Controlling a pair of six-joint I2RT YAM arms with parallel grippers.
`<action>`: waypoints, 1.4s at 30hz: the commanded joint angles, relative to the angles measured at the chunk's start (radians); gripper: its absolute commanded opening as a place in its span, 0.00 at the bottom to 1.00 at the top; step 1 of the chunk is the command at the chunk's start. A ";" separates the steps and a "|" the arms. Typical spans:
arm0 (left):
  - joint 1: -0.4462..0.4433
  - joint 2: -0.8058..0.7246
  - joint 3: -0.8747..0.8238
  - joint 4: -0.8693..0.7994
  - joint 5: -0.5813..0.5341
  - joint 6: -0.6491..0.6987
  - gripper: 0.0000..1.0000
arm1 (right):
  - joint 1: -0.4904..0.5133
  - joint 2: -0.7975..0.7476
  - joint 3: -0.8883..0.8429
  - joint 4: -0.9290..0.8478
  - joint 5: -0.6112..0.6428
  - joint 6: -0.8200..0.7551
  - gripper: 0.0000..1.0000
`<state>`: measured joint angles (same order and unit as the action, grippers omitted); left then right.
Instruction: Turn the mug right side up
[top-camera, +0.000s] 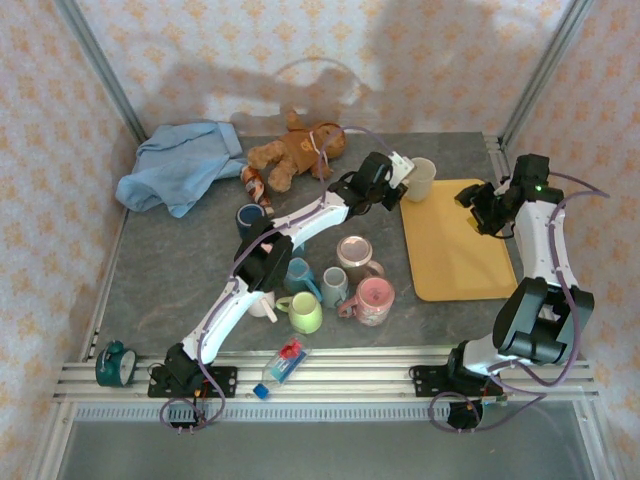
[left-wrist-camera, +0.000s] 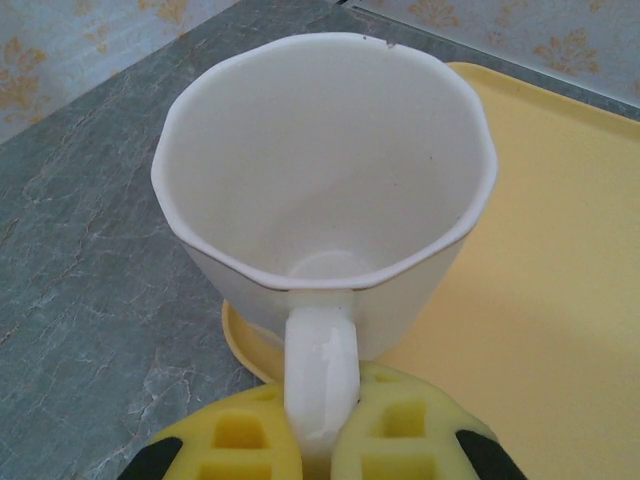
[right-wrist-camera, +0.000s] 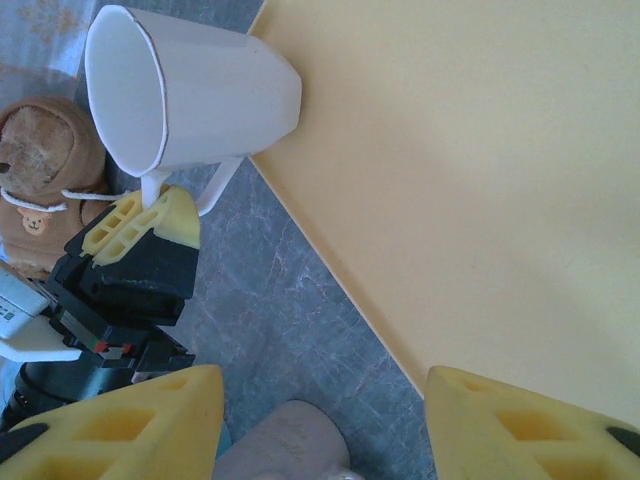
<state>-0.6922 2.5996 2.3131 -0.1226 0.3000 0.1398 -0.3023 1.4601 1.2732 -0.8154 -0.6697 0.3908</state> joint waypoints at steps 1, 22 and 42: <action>-0.013 -0.024 0.061 0.063 -0.010 0.004 0.07 | -0.007 0.007 0.002 -0.006 -0.001 -0.019 0.57; -0.020 -0.072 0.032 0.043 -0.003 -0.009 0.58 | -0.019 -0.020 0.023 -0.032 0.028 -0.059 0.62; 0.001 -0.867 -0.867 0.216 0.044 -0.104 0.65 | 0.251 -0.203 -0.088 -0.166 0.128 -0.115 0.61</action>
<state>-0.6994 1.8034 1.5196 0.0837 0.3248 0.0849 -0.1154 1.2953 1.2076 -0.9047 -0.5861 0.2607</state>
